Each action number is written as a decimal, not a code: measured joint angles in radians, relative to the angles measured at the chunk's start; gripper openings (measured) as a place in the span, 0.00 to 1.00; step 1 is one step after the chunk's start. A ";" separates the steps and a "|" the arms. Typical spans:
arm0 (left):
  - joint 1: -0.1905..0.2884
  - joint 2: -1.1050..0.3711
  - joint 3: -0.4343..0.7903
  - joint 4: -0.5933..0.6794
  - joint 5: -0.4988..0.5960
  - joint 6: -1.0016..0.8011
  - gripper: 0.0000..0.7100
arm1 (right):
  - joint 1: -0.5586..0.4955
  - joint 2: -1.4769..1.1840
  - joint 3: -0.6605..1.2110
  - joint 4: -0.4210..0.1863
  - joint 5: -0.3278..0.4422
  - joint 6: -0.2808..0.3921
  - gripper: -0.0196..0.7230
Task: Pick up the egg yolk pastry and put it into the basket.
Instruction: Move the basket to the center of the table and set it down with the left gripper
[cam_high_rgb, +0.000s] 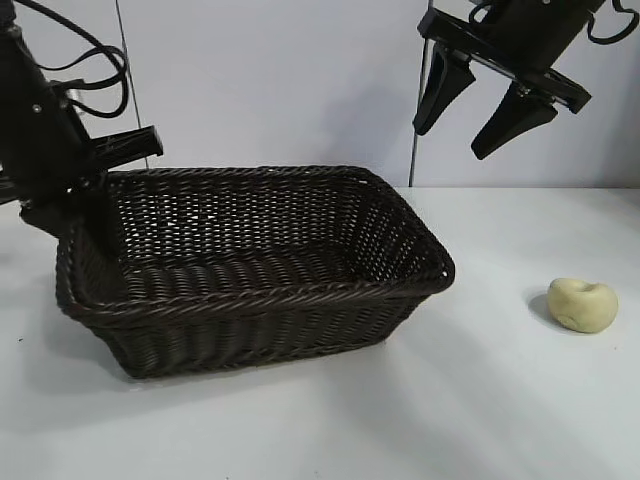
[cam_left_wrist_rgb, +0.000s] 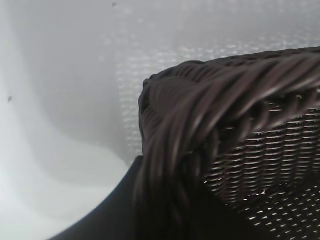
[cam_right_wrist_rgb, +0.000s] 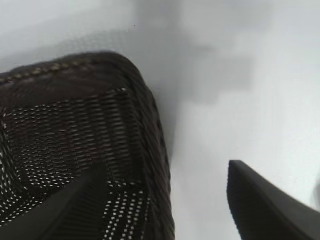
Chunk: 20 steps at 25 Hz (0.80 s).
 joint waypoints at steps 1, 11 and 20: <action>0.000 0.017 -0.029 -0.007 0.021 0.037 0.14 | 0.000 0.000 0.000 0.000 0.000 0.000 0.69; 0.000 0.149 -0.194 -0.023 0.125 0.210 0.14 | 0.000 0.000 0.000 -0.001 0.000 0.000 0.69; 0.000 0.212 -0.196 -0.082 0.095 0.224 0.14 | 0.000 0.000 0.000 -0.001 0.000 0.000 0.69</action>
